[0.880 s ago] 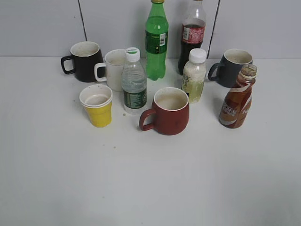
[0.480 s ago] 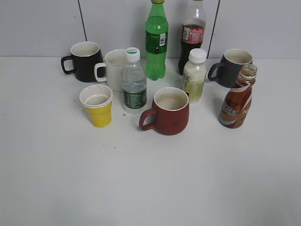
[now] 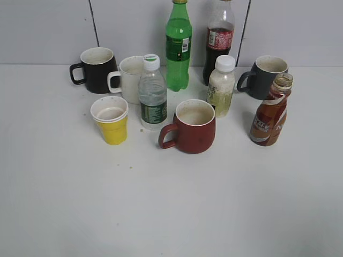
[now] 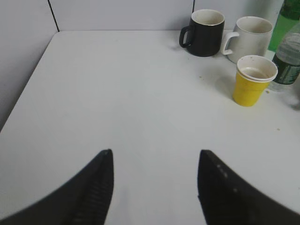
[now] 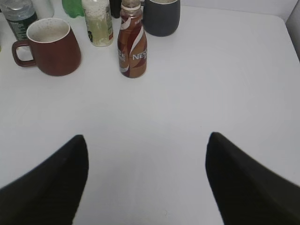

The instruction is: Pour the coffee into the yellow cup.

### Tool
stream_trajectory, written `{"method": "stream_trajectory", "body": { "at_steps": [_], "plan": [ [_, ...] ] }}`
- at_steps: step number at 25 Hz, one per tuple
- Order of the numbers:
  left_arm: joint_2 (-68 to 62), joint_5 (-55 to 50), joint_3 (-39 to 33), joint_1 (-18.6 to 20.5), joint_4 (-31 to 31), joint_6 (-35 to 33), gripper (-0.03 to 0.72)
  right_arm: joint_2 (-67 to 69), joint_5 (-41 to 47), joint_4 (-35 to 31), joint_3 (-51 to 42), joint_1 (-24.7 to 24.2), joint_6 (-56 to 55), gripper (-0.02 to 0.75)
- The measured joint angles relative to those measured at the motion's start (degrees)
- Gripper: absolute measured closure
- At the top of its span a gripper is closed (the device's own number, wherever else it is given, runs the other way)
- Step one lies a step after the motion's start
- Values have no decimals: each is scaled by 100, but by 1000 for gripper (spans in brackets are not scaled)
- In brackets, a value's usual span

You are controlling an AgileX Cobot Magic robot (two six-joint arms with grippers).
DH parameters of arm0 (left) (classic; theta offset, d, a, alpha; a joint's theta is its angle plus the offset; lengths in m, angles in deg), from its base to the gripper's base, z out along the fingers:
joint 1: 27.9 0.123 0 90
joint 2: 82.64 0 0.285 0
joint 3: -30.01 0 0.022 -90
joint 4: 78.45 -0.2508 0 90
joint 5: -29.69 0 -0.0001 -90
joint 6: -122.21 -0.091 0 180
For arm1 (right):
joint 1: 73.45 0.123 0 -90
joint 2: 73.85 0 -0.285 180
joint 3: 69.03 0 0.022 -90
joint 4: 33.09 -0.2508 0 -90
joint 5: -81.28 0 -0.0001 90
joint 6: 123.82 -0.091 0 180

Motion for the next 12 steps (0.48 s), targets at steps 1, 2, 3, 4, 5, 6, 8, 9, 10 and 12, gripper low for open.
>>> {"method": "stream_trajectory", "body": {
  "at_steps": [1, 2, 3, 4, 5, 6, 8, 9, 10, 12],
  "plan": [
    [0, 0, 0, 0, 0, 0, 251, 0, 0, 0, 0, 0, 0, 153],
    [0, 0, 0, 0, 0, 0, 251, 0, 0, 0, 0, 0, 0, 153],
    [0, 0, 0, 0, 0, 0, 251, 0, 0, 0, 0, 0, 0, 153],
    [0, 0, 0, 0, 0, 0, 251, 0, 0, 0, 0, 0, 0, 153],
    [0, 0, 0, 0, 0, 0, 251, 0, 0, 0, 0, 0, 0, 153],
    [0, 0, 0, 0, 0, 0, 251, 0, 0, 0, 0, 0, 0, 153],
    [0, 0, 0, 0, 0, 0, 251, 0, 0, 0, 0, 0, 0, 153],
    [0, 0, 0, 0, 0, 0, 251, 0, 0, 0, 0, 0, 0, 153],
    [0, 0, 0, 0, 0, 0, 251, 0, 0, 0, 0, 0, 0, 153],
    [0, 0, 0, 0, 0, 0, 251, 0, 0, 0, 0, 0, 0, 153]
  ]
}}
